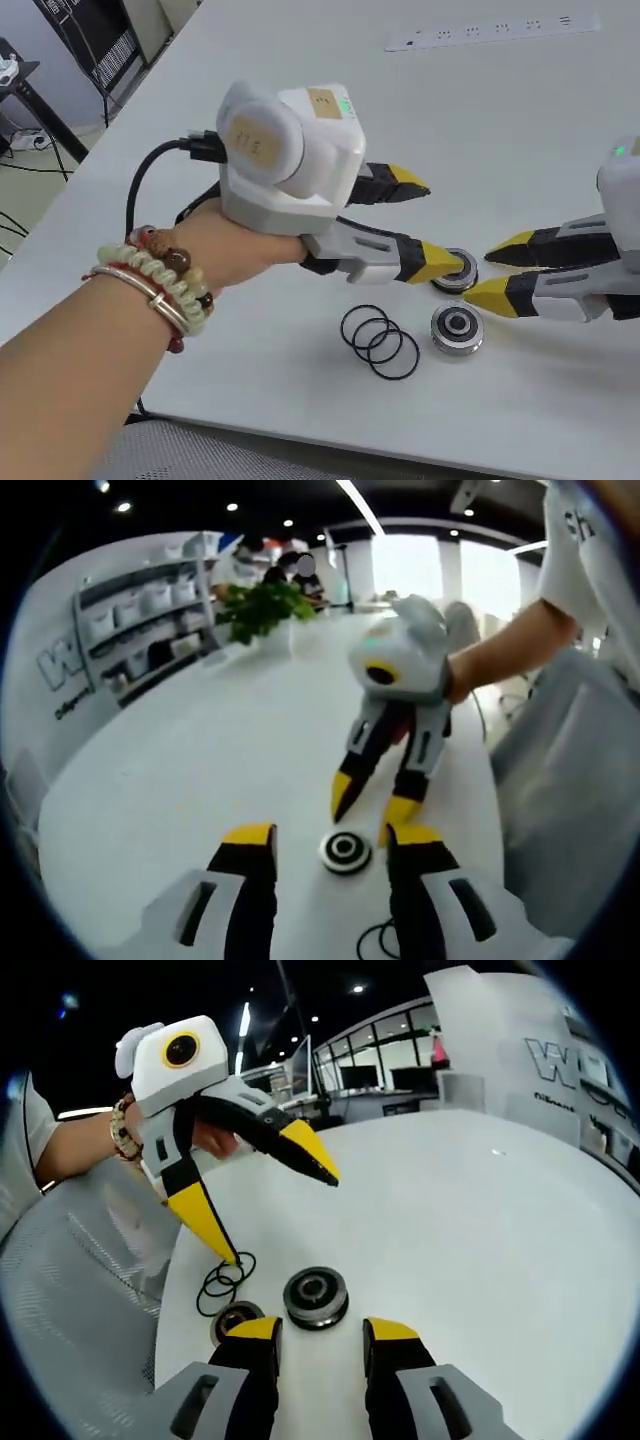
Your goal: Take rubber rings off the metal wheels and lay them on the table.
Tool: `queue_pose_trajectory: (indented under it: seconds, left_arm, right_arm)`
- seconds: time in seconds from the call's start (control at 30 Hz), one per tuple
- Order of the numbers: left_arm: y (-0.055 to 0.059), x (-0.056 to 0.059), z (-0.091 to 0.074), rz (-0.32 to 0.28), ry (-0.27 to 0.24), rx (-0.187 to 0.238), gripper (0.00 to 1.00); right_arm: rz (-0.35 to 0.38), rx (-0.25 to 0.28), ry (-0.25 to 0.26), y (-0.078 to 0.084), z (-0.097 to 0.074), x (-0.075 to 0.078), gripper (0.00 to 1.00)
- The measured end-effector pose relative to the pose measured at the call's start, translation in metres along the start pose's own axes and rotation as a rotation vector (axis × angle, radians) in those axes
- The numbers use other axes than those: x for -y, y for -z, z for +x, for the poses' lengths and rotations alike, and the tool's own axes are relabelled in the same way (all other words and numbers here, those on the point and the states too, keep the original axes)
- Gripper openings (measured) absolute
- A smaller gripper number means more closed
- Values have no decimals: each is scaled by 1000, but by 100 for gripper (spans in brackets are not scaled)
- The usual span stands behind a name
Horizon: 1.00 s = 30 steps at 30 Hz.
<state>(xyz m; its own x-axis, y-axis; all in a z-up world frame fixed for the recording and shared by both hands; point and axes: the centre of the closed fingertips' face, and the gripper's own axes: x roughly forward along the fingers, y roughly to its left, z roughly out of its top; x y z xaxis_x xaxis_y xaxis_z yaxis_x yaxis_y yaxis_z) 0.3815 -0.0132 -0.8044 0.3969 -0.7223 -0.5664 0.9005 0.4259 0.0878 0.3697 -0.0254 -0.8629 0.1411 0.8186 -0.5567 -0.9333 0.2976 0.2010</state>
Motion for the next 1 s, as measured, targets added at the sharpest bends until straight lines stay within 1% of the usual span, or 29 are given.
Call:
queue_pose_trajectory:
  seconds: [0.1, 0.2, 0.3, 0.4, 0.47, 0.53, 0.6, 0.7, 0.77, 0.87, 1.0]
  left_arm:
    - [5, 4, 6, -8, 16, -10, 41]
    - [12, 7, 12, 11, 13, -29, 33]
    - [17, 8, 17, -8, 16, -31, 30]
    - [26, 9, 21, -9, 19, -51, 27]
    - [30, 9, 23, -9, 20, -59, 25]
    - [31, 8, 24, -27, 24, -57, 25]
    - [31, 7, 25, -48, 19, -46, 24]
    - [31, 5, 26, -59, 18, -40, 23]
    - [35, 5, 28, -64, 26, -49, 22]
    - [35, 5, 28, -93, 30, -38, 20]
    - [35, 5, 27, -91, 22, -27, 17]
  right_arm:
    - [-15, -1, 0, 0, 2, 0, 28]
    - [-38, -6, 0, -1, 4, 0, 27]
    - [-54, -10, -3, -1, 6, -1, 26]
    - [-71, -10, 2, -2, 7, 0, 24]
    - [-78, -8, 3, -2, 7, 0, 22]
    - [-77, -9, -1, -2, 8, 0, 23]
    - [-76, -12, -4, -2, 8, 0, 23]
    - [-77, -8, -5, -2, 9, 0, 22]
    - [-75, -5, -4, -2, 9, 0, 22]
    - [-78, -1, -8, -3, 10, 0, 22]
    - [-84, 2, -14, -3, 10, 0, 21]
